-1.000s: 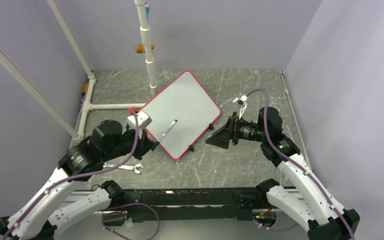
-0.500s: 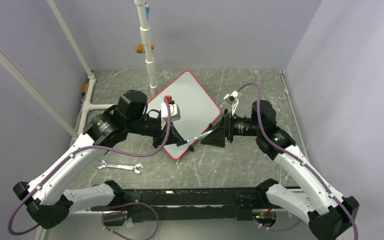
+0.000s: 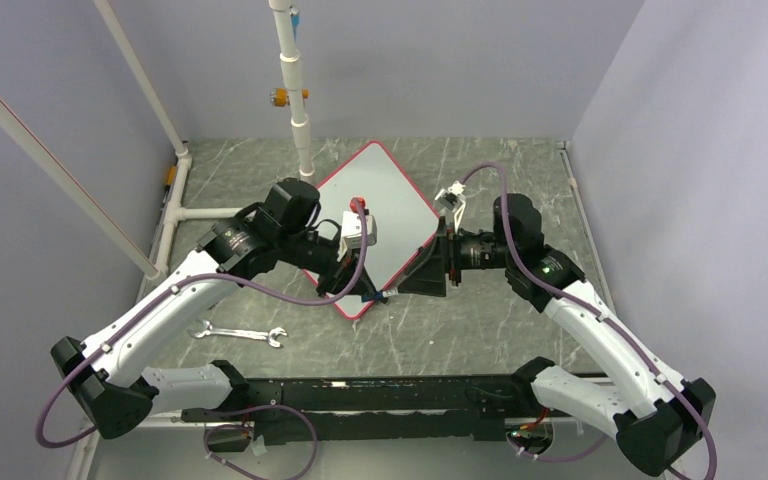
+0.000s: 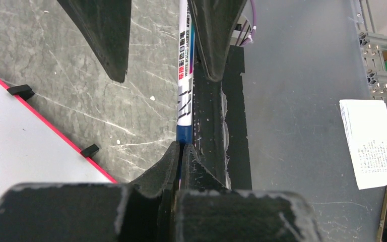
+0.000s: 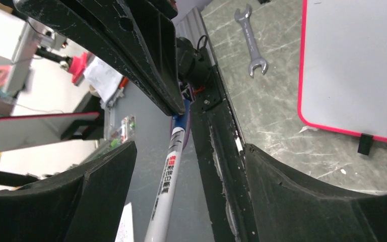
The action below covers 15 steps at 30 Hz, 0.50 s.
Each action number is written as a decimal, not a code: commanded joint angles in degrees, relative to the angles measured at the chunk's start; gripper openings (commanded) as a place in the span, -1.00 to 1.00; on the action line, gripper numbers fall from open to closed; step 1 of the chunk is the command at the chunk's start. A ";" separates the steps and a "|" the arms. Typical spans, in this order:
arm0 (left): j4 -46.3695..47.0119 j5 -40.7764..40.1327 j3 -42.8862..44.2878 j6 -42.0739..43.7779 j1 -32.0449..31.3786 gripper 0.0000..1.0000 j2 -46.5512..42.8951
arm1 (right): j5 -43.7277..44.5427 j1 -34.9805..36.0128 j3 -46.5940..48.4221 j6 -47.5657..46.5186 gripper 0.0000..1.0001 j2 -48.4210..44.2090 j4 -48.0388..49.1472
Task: Write a sentence on the whiteboard
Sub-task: Open the whiteboard marker at the center of the board.
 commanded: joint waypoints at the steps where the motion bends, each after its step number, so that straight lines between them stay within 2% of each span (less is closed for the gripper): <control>1: 3.39 1.38 -1.50 0.21 0.36 -1.00 -1.35 | 3.11 2.85 4.56 -6.68 0.57 1.43 -5.55; 9: 6.65 1.41 -4.46 -2.77 2.47 -1.00 -2.87 | 6.63 4.05 5.53 -7.94 0.30 2.95 -5.24; 15: 8.77 1.49 -6.17 -4.34 3.88 -1.00 -4.45 | 7.84 4.11 5.57 -8.56 0.27 2.73 -5.60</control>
